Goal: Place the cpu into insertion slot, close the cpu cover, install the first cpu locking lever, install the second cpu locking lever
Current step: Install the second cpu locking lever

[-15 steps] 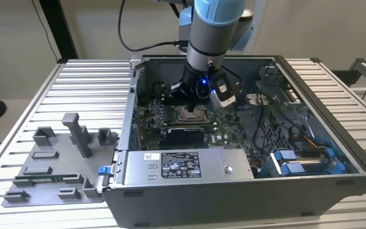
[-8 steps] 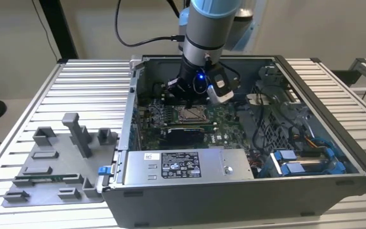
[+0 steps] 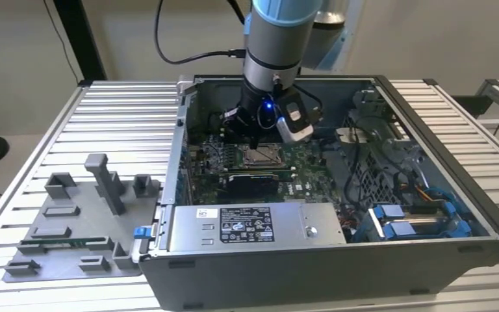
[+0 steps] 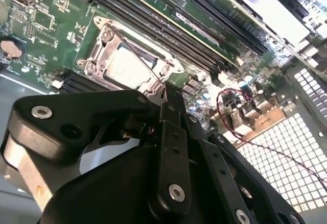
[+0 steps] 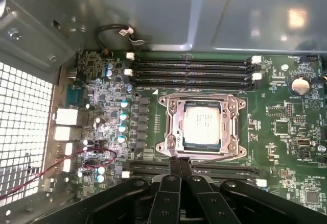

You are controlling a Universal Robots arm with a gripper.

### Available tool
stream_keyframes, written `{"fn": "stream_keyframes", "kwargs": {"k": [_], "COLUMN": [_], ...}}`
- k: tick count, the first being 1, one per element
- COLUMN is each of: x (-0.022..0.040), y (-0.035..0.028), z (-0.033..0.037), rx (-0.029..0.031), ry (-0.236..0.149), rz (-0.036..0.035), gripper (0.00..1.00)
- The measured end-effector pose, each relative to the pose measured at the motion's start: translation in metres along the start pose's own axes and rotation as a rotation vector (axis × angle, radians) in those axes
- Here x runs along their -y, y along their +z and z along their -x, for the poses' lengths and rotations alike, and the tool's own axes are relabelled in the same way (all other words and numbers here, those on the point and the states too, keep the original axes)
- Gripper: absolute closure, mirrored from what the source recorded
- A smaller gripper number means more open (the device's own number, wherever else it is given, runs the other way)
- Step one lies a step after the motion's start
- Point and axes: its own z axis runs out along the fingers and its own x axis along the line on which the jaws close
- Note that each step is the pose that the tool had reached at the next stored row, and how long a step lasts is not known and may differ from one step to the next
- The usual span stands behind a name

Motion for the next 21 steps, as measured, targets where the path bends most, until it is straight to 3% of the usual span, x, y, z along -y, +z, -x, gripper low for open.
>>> {"fn": "stream_keyframes", "kwargs": {"k": [6, 11, 16, 18, 21], "x": [-0.0015, -0.0018, -0.0007, -0.0001, 0.0005], "y": [0.0065, 0.0074, 0.0116, 0.0140, 0.0170], "z": [-0.0014, -0.0098, -0.0126, -0.0130, -0.0134], "rx": [0.0024, 0.0046, 0.0070, 0.0091, 0.0130], "ry": [0.005, 0.010, 0.021, 0.029, 0.042], "rz": [0.0003, 0.0007, 0.0012, 0.0056, 0.0189], "gripper": [1.00, 1.00, 1.00, 1.00, 1.00]}}
